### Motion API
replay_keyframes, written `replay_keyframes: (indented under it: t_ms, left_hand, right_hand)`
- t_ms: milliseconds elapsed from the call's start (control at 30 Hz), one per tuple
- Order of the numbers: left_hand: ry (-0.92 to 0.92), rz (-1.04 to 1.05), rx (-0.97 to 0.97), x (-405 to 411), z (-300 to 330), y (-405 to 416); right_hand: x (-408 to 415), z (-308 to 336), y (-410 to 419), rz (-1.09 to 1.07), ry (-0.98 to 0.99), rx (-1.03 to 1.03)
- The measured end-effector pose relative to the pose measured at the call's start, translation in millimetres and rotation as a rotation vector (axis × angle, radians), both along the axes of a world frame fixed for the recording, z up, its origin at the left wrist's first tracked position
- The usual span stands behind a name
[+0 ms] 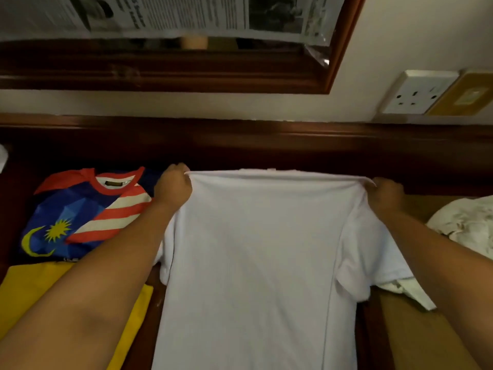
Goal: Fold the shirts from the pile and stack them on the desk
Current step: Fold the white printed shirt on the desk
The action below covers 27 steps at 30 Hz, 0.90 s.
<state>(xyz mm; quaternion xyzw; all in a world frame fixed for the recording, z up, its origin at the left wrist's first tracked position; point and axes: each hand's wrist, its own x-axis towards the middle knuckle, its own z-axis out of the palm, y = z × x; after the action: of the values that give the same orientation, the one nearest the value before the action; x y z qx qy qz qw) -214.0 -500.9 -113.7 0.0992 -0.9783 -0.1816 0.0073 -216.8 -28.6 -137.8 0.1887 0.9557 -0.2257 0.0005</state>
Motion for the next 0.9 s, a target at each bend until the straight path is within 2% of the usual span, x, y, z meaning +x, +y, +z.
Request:
replay_keyframes:
  t_ms: [133,267,367,533,700,900]
  left_hand:
    - [0.115,0.061,-0.040,32.3,-9.7,12.5]
    - [0.112,-0.050,0.064,134.2,-41.8,34.1]
    - [0.031,-0.077,0.102,230.1,-67.4,48.6]
    - [-0.198,0.044,0.067,350.3,-84.3,53.7]
    - [-0.293,0.081,-0.051,403.5,-85.4,44.8]
    - [-0.293,0.292,0.025,423.0,-81.5,41.5]
  right_hand:
    - [28.0,0.5,-23.7,-0.029,0.098,-0.035]
    - [135.7,-26.4,-74.2,0.089,0.063,-0.107]
    - [233.0,-50.7,-107.4,0.153,-0.018,-0.122]
    - [339.0,-60.4,-124.6,0.029,-0.231,-0.118]
    - [388.0,-59.6,-127.0,-0.001,-0.283,-0.040]
    - [396.2,-50.9,-132.3,0.049,-0.357,0.049]
